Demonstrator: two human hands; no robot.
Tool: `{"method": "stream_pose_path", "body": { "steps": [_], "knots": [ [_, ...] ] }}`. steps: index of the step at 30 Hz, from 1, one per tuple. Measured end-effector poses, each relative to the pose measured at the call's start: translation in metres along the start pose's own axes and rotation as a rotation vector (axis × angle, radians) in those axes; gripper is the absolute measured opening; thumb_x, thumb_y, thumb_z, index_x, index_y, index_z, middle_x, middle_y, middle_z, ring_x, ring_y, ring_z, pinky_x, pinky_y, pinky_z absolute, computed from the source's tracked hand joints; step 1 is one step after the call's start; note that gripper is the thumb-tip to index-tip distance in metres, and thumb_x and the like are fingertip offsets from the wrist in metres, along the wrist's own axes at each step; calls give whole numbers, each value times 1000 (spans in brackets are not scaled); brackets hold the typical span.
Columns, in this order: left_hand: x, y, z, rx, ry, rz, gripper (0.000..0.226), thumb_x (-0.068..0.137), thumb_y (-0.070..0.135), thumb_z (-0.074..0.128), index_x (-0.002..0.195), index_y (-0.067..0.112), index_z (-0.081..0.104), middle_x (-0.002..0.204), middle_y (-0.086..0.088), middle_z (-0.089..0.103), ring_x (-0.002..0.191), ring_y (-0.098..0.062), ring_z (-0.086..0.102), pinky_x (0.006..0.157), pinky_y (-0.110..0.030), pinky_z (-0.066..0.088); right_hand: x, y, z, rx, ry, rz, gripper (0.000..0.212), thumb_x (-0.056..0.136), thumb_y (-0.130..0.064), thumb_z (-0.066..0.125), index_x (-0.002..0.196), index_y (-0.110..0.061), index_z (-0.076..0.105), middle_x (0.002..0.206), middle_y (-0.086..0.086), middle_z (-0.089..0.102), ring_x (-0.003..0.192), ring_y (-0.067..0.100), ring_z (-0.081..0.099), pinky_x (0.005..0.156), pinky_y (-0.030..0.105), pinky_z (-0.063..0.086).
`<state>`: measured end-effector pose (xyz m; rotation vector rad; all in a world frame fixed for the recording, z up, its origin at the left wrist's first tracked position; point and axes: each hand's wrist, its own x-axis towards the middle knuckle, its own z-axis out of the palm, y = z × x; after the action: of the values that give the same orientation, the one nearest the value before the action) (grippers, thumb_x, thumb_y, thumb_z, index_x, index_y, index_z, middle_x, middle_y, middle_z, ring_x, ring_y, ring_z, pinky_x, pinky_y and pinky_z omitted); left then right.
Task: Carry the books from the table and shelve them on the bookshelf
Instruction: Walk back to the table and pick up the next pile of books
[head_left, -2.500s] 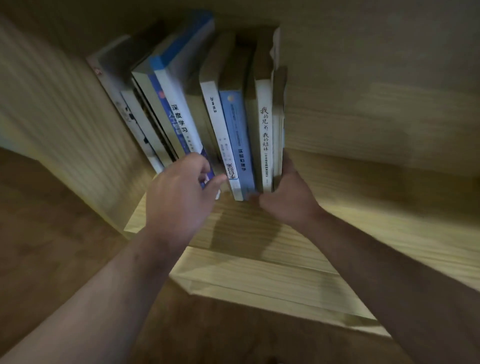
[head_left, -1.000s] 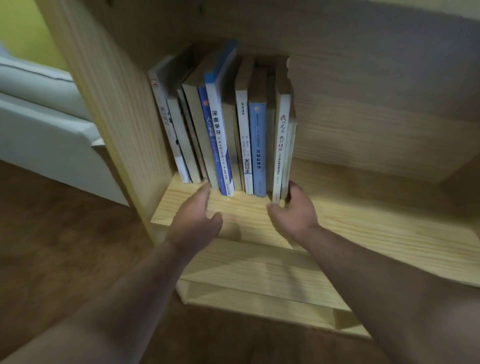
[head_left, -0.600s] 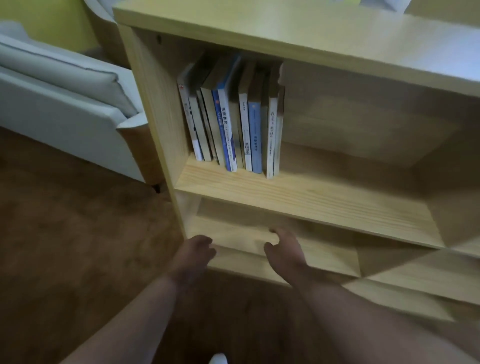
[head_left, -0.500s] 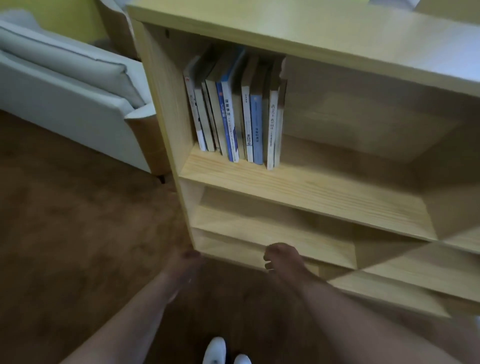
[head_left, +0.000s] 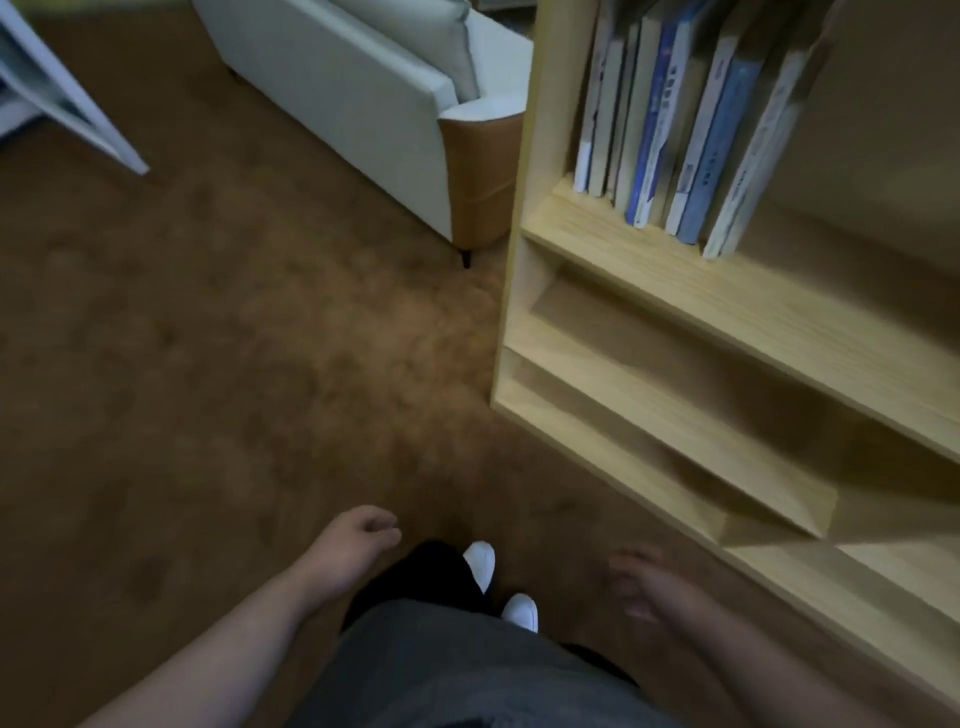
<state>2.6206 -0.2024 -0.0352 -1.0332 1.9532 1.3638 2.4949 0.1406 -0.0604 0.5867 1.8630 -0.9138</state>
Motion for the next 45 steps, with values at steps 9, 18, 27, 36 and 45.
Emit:
{"method": "stream_pose_path", "body": {
  "steps": [9, 18, 27, 36, 45],
  "knots": [
    [2, -97, -52, -347, 238, -275, 23, 99, 13, 59, 120, 6, 65, 107, -8, 68, 93, -21, 64, 73, -29, 50, 16, -58, 46, -360, -50, 14, 14, 101, -7, 57, 114, 0, 60, 97, 27, 65, 68, 20, 48, 57, 27, 34],
    [72, -93, -182, -179, 142, -239, 33, 100, 19, 59, 130, 6, 61, 126, -4, 61, 110, -14, 52, 95, -26, 38, 47, -220, 165, -405, -59, -20, 16, 104, -22, 54, 118, -16, 59, 106, 12, 66, 95, 27, 66, 83, 39, 55],
    [145, -51, -310, -172, 132, -242, 28, 99, 20, 61, 125, 10, 63, 121, -4, 61, 115, -20, 56, 96, -31, 43, 49, -361, 231, -243, -46, -150, 15, 102, -12, 58, 117, -15, 59, 101, 8, 66, 84, 18, 62, 65, 27, 49],
    [262, 38, -391, -104, 83, -277, 22, 95, 20, 67, 116, 12, 67, 119, -7, 66, 110, -21, 59, 92, -29, 44, 146, -479, 222, -84, -34, -44, 15, 98, -15, 62, 112, -12, 65, 82, 5, 63, 70, 18, 58, 57, 27, 44],
    [403, 195, -473, -48, 101, -211, 20, 97, 21, 64, 115, 13, 67, 120, -8, 66, 116, -27, 61, 107, -42, 47, 202, -615, 178, -128, -10, -47, 2, 100, -13, 59, 102, -12, 61, 102, 16, 66, 84, 25, 61, 66, 32, 49]
  ]
}}
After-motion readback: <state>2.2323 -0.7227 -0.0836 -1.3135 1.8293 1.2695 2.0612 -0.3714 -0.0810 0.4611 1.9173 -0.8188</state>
